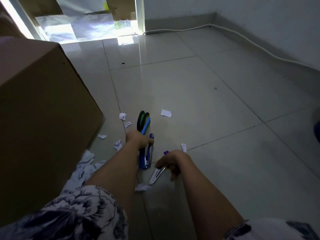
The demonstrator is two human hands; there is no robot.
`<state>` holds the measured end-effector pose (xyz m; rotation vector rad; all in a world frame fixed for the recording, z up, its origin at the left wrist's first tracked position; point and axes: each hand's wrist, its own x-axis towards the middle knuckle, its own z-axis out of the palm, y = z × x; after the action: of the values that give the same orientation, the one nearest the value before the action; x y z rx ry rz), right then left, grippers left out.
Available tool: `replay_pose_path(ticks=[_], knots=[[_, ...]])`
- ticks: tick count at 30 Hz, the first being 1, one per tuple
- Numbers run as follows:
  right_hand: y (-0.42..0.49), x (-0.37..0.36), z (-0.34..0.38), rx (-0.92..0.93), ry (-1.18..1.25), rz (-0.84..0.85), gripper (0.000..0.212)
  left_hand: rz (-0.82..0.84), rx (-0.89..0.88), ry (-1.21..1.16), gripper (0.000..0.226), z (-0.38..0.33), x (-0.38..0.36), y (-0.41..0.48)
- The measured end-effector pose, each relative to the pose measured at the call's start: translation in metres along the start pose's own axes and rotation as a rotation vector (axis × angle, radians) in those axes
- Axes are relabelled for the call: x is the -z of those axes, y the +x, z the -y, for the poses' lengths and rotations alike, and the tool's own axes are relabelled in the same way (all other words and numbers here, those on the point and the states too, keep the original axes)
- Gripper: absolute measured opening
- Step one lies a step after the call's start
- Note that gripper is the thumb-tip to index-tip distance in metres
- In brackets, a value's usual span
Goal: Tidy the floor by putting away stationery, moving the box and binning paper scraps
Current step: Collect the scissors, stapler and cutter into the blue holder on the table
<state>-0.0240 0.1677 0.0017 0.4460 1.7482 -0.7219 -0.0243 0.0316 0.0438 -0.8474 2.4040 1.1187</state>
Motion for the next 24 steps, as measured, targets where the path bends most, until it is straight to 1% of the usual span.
replay_pose_path(ticks=[3,5,7,9,13,15,17,20,22,24], knots=[[0.013,-0.013,0.000,-0.023,-0.017,-0.044,0.044,-0.021,-0.005,-0.026,0.051,0.000,0.001,-0.002],[0.010,-0.016,0.002,-0.002,-0.026,-0.095,0.028,-0.031,-0.025,-0.072,0.045,-0.003,0.002,-0.003],[0.001,-0.008,0.004,0.036,-0.028,-0.123,0.017,-0.033,-0.036,-0.118,0.036,-0.007,0.004,-0.004],[-0.013,0.010,0.005,0.097,0.003,-0.140,0.017,-0.036,-0.039,-0.185,0.034,-0.012,0.004,-0.003],[-0.028,0.057,0.002,0.253,0.192,-0.208,0.018,-0.019,-0.031,-0.341,0.032,-0.022,-0.006,0.002],[-0.024,0.080,0.002,0.308,0.260,-0.214,0.020,-0.002,-0.042,-0.390,0.030,-0.027,-0.015,0.009],[-0.022,0.099,0.005,0.336,0.303,-0.211,0.022,0.009,-0.051,-0.416,0.028,-0.033,-0.022,0.014],[-0.021,0.124,0.014,0.350,0.314,-0.226,0.016,0.005,-0.045,-0.454,0.027,-0.045,-0.025,0.025],[-0.030,0.136,0.016,0.353,0.340,-0.246,0.015,-0.021,-0.020,-0.457,0.031,-0.058,-0.019,0.023],[-0.052,0.144,0.011,0.343,0.425,-0.216,0.018,-0.019,0.022,-0.455,0.030,-0.076,-0.009,0.008]])
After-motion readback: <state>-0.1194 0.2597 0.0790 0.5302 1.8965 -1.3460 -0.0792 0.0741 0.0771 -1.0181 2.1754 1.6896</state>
